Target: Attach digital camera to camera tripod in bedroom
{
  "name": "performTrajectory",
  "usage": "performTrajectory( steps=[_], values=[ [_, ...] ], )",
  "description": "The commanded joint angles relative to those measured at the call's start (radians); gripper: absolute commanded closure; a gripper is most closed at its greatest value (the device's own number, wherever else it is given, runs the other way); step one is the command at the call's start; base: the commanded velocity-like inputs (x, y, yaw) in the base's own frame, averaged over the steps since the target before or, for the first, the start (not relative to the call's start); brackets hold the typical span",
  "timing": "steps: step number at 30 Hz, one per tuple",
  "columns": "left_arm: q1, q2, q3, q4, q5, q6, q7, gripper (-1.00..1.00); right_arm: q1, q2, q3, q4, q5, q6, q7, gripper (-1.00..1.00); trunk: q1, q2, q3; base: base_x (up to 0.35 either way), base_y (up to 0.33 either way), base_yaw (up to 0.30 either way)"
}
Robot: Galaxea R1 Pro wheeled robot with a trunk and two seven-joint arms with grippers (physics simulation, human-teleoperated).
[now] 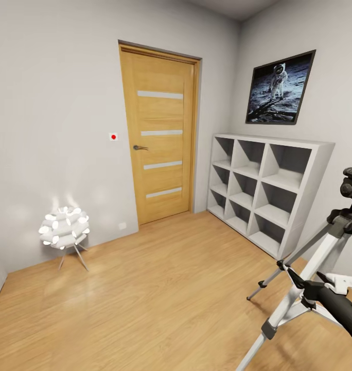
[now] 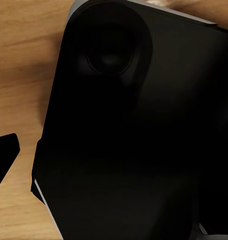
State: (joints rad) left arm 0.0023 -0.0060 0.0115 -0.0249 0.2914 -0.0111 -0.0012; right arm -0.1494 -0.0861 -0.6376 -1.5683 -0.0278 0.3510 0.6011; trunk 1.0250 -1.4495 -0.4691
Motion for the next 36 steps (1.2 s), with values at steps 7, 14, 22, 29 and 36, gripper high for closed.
performTrajectory(
  steps=[7, 14, 22, 29, 36],
  values=[
    [0.000, 0.000, 0.001, -0.001, 0.005, -0.001, 0.000, -1.00, -0.001, 0.000, -0.002, 0.000, -0.003, 0.012, 0.001, 1.00, 0.000, 0.000, -0.001, 0.000, 0.000, 0.000],
    [0.000, 0.000, 0.001, -0.001, 0.005, -0.001, 0.000, -1.00, -0.001, 0.001, 0.008, 0.001, -0.004, 0.010, -0.001, 1.00, 0.000, 0.000, -0.001, 0.000, 0.000, 0.000],
    [0.000, 0.000, 0.001, -0.001, 0.005, -0.001, 0.000, -1.00, -0.001, -0.002, 0.011, 0.001, -0.003, 0.007, 0.003, 1.00, 0.000, 0.000, -0.001, 0.000, 0.000, 0.000],
    [0.000, 0.000, 0.001, -0.001, 0.005, -0.001, 0.000, -1.00, -0.305, -0.172, 0.006, -0.001, -0.007, 0.300, -0.001, 1.00, 0.000, 0.000, -0.001, 0.000, 0.000, 0.000],
    [0.000, -0.001, 0.001, -0.002, 0.005, -0.001, 0.000, -1.00, -0.434, -0.205, 0.027, -0.001, -0.003, 0.416, -0.001, 1.00, 0.000, 0.000, -0.001, 0.000, 0.000, 0.000]
  ],
)
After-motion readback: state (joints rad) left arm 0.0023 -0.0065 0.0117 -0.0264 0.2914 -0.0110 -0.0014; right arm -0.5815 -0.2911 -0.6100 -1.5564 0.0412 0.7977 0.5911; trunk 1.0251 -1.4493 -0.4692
